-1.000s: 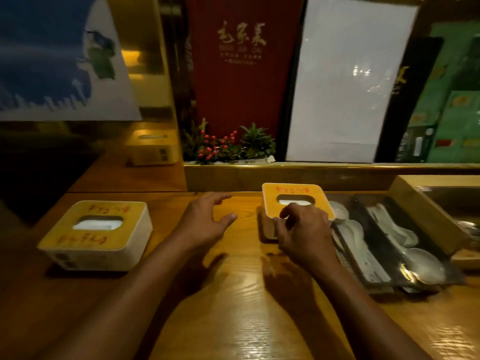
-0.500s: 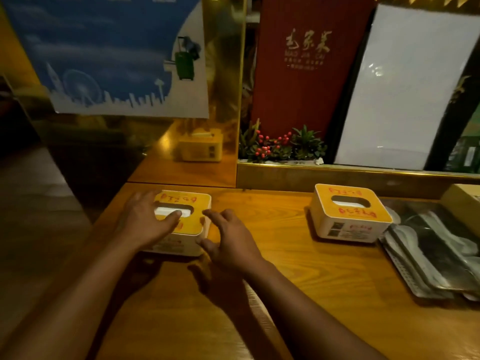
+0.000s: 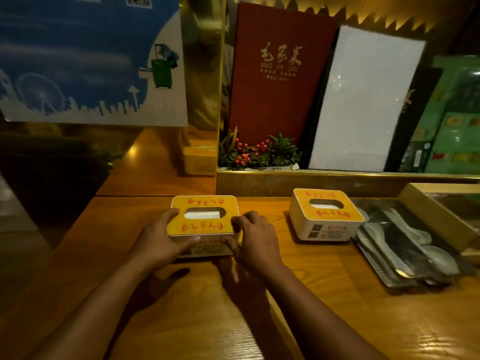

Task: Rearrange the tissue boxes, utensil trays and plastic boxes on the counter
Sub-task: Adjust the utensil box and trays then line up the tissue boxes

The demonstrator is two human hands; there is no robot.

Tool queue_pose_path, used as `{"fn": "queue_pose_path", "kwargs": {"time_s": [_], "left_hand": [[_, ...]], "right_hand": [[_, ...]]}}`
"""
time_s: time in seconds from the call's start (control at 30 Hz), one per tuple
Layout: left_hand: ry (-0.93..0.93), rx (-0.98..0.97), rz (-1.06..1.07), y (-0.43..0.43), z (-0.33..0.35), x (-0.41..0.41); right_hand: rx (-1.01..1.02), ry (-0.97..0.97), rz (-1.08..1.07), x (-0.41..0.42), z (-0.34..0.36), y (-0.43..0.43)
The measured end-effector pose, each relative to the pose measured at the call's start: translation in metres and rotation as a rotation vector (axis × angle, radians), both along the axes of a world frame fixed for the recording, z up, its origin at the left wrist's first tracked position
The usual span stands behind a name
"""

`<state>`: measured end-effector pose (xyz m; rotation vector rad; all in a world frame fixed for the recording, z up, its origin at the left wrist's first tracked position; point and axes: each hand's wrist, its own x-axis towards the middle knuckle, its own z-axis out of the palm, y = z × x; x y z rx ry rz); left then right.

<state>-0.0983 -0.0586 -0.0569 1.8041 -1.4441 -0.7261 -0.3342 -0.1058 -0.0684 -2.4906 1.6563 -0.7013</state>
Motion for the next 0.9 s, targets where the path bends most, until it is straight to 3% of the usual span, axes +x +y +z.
{"fn": "queue_pose_path", "kwargs": {"time_s": [0.53,0.9], "left_hand": [[0.049,-0.084,-0.106,-0.069,-0.010,-0.120],[0.061,-0.126,-0.124,-0.078,-0.014,-0.135]], "right_hand": [[-0.152,0.015,-0.352,-0.113,-0.007,-0.029],[-0.144,-0.114,-0.356,-0.126,-0.009,-0.032]]}}
